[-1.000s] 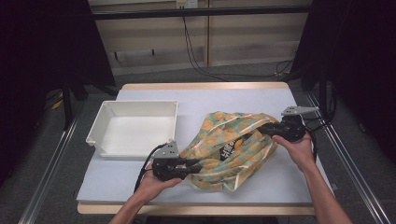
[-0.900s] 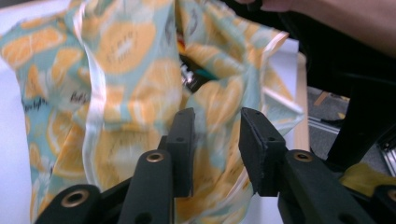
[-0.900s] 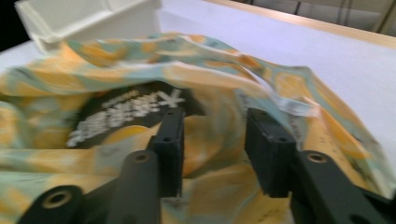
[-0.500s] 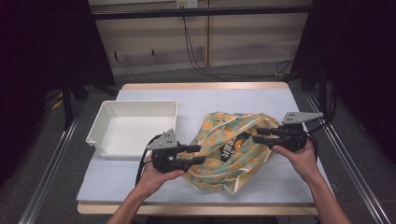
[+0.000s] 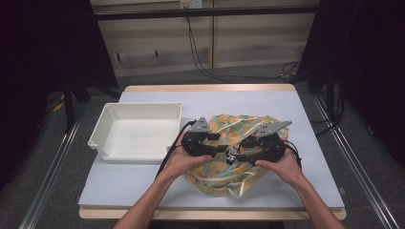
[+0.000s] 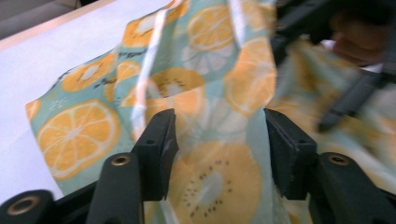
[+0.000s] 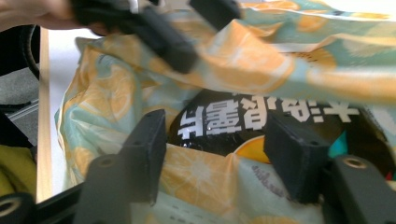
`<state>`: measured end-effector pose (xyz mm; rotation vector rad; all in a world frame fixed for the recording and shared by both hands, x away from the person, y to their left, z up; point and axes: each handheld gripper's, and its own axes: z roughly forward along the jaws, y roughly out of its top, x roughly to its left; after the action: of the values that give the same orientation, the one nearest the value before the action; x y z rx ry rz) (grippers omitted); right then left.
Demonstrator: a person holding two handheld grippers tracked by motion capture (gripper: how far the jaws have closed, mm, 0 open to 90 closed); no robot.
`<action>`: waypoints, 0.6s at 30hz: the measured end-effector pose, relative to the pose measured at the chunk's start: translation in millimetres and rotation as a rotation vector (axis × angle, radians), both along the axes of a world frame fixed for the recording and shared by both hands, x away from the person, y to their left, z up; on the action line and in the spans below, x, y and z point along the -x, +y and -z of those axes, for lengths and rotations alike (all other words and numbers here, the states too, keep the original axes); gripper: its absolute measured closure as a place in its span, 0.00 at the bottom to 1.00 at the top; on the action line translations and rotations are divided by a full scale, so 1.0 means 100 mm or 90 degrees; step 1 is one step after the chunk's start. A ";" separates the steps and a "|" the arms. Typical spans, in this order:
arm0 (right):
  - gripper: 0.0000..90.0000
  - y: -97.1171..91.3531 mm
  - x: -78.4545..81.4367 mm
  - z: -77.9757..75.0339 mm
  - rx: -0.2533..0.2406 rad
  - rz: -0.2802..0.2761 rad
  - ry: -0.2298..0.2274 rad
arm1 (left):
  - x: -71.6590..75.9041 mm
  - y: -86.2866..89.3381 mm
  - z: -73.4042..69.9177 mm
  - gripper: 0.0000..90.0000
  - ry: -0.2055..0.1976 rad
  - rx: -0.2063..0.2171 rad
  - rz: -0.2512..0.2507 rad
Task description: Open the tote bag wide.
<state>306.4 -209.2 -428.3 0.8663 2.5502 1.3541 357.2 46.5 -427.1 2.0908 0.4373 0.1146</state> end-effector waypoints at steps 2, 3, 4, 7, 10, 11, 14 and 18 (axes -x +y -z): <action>0.41 -0.01 0.01 0.04 0.006 0.003 0.002 | -0.07 -0.02 0.04 0.61 0.001 -0.005 -0.009; 0.40 -0.01 0.02 0.05 0.009 0.004 0.003 | -0.09 -0.03 0.06 0.62 0.009 -0.006 -0.014; 0.39 -0.03 0.03 0.07 0.011 0.006 0.002 | -0.11 -0.04 0.08 0.67 0.008 -0.009 -0.013; 0.39 -0.10 0.05 0.11 0.009 0.007 0.000 | -0.16 -0.04 0.07 0.81 0.007 -0.011 -0.012; 0.45 -0.12 0.09 0.14 0.028 0.006 -0.001 | -0.20 -0.06 0.06 0.96 0.016 -0.003 -0.014; 0.49 -0.13 0.10 0.15 0.028 0.004 -0.002 | -0.22 -0.07 0.05 0.97 0.020 -0.004 -0.016; 0.70 -0.18 0.17 0.17 0.025 -0.006 0.005 | -0.27 -0.08 0.05 0.99 0.029 0.000 -0.021; 0.96 -0.23 0.28 0.18 0.026 -0.024 0.008 | -0.34 -0.07 0.04 1.00 0.045 0.006 -0.029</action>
<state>278.6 -232.0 -446.4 0.8271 2.6063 1.3053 391.5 39.2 -431.5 2.0815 0.5270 0.0641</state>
